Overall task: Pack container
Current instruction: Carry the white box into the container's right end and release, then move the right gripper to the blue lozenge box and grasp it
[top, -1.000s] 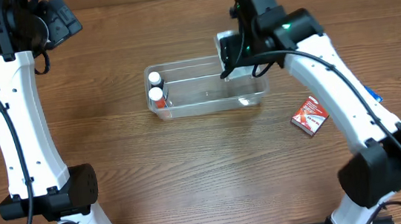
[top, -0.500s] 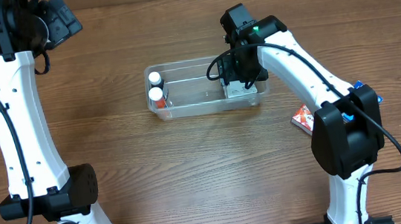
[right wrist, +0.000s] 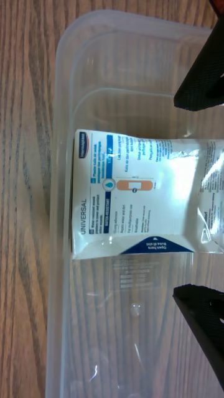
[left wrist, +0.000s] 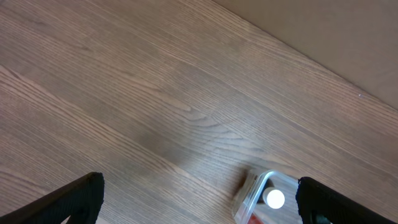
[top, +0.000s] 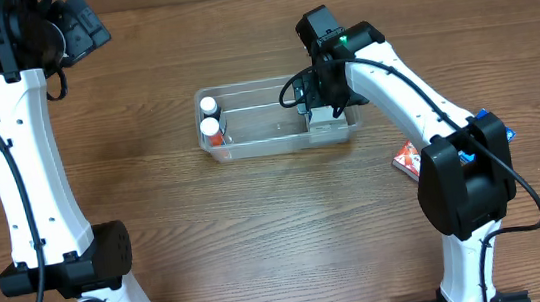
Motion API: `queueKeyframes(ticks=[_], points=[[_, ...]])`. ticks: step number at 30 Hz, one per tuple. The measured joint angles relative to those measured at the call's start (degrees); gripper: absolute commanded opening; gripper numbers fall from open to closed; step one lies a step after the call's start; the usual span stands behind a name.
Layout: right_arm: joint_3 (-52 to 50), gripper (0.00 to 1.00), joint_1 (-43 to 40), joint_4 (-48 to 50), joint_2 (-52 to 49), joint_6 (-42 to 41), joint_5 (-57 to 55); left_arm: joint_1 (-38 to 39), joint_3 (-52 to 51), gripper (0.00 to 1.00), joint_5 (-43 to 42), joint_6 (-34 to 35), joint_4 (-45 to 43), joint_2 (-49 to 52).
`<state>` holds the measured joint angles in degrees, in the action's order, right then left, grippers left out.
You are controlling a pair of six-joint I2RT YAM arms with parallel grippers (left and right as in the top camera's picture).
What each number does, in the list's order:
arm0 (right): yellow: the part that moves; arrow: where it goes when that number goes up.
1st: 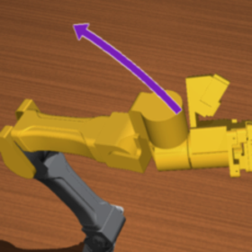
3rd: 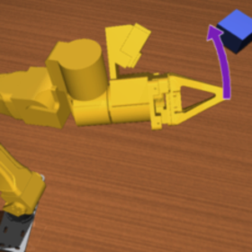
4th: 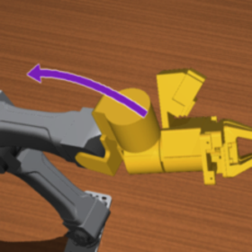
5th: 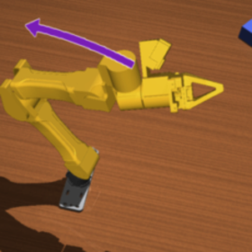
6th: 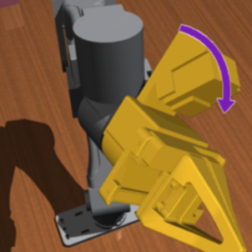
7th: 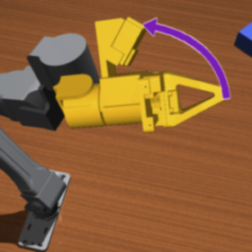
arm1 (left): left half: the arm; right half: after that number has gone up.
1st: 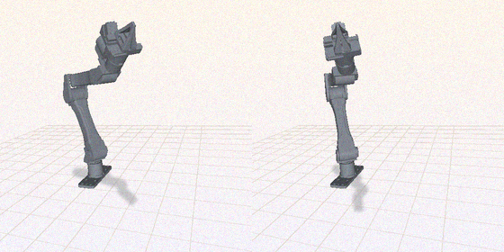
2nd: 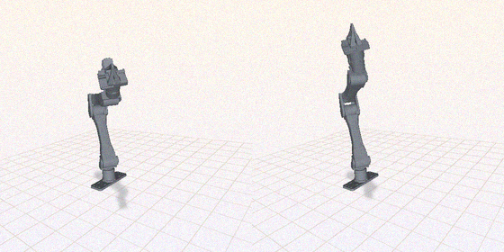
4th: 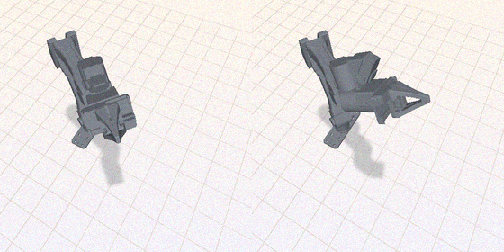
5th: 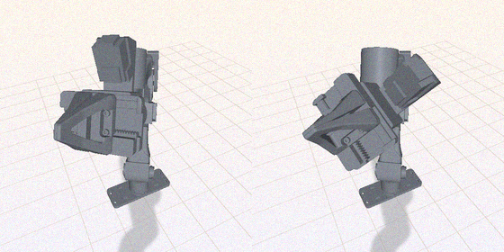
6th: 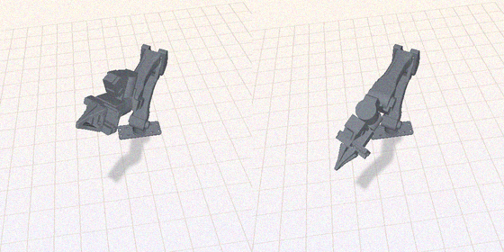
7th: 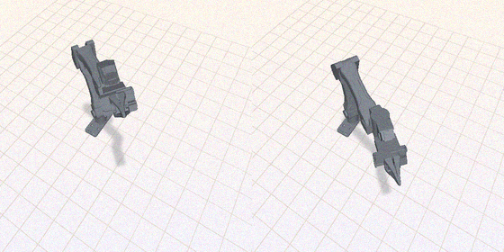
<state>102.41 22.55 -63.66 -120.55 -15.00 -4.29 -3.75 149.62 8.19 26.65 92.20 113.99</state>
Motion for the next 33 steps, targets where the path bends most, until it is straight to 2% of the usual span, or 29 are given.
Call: queueKeyframes(ticks=[5, 8, 10, 12, 15, 17, 22, 27, 33], points=[[0.46, 1.00, -0.13, -0.68, 2.25, -0.04, -0.15, 0.00, 0.00, 1.00, 0.00, -0.02, 0.00, 0.00], [1.70, 1.00, -3.10, -0.94, 10.43, -2.78, -0.50, 0.00, 0.00, 1.00, 0.00, -0.07, 0.04, 0.02], [2.99, 1.00, -8.39, -2.86, 15.80, -5.31, -0.55, 0.00, 0.00, 1.00, 0.00, -0.35, 0.42, 0.00], [4.63, 1.00, -17.46, -7.67, 20.02, -9.07, -0.83, 0.28, 0.00, 1.00, 0.00, -1.42, 0.66, 0.00], [4.15, 1.00, -28.35, -11.52, 20.46, -12.35, -0.46, 2.56, 0.00, 1.00, 0.00, -4.66, 0.83, 0.02], [1.14, 1.00, -32.39, -12.09, 19.32, -13.53, 0.96, 5.57, 0.00, 1.00, -0.09, -8.98, 1.31, 0.33], [-7.78, 1.00, -36.57, -9.81, 18.45, -14.64, 2.64, 9.42, 0.00, 1.00, -0.66, -14.60, 2.58, 3.23], [-20.92, 1.00, -39.52, -0.81, 18.34, -16.33, 2.99, 9.35, 0.00, 1.00, -0.66, -15.78, 2.60, 4.81], [-30.82, 1.00, -42.80, 8.50, 18.25, -17.25, 2.82, 9.35, 0.00, 1.00, -0.63, -16.20, 2.54, 4.81]])
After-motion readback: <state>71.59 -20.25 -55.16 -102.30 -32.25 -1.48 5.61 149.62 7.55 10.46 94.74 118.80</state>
